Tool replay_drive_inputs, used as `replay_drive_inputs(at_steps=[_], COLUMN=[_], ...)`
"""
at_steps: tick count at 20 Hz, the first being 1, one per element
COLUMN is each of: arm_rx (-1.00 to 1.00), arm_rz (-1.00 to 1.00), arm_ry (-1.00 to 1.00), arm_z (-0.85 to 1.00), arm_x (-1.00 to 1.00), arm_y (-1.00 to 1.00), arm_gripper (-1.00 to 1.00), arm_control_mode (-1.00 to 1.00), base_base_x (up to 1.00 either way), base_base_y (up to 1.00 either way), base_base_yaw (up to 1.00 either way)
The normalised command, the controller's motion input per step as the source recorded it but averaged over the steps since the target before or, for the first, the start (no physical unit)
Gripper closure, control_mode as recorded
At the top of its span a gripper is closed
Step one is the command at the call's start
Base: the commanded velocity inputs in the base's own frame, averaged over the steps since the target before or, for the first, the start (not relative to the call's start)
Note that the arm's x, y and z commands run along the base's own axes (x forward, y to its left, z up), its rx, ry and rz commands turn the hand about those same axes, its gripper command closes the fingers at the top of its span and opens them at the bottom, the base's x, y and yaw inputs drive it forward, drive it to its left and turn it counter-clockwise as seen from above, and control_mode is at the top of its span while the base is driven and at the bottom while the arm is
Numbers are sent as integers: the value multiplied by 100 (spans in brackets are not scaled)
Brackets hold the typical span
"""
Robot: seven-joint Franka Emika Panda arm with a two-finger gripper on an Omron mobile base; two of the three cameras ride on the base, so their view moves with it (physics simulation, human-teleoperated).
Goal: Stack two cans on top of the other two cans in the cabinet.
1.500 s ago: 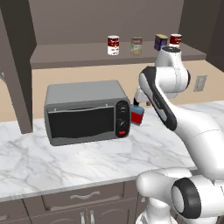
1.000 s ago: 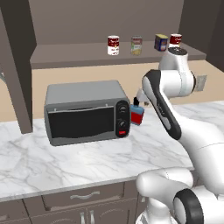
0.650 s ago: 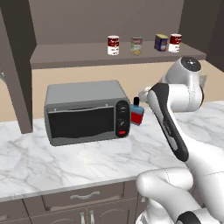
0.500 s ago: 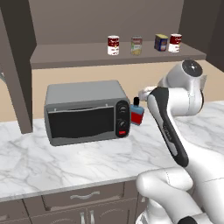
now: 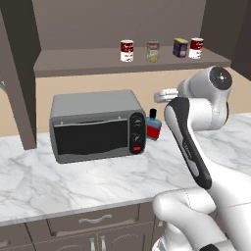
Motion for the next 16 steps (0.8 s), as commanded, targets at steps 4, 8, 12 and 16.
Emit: replay_drive_inputs(at_steps=[4,8,12,16], arm_rx=[2,0,0,0], arm_rz=[0,0,2,7], arm_ry=[0,0,-13,-15], arm_z=[56,48,39,26], arm_x=[16,24,27,38], arm_y=[1,0,0,0], arm_gripper=[-100,-100,-100,-100], arm_control_mode=[-100,-100,-100,-100], base_base_x=[0,0,0,0], base_base_y=[0,0,0,0], base_base_yaw=[0,0,0,0])
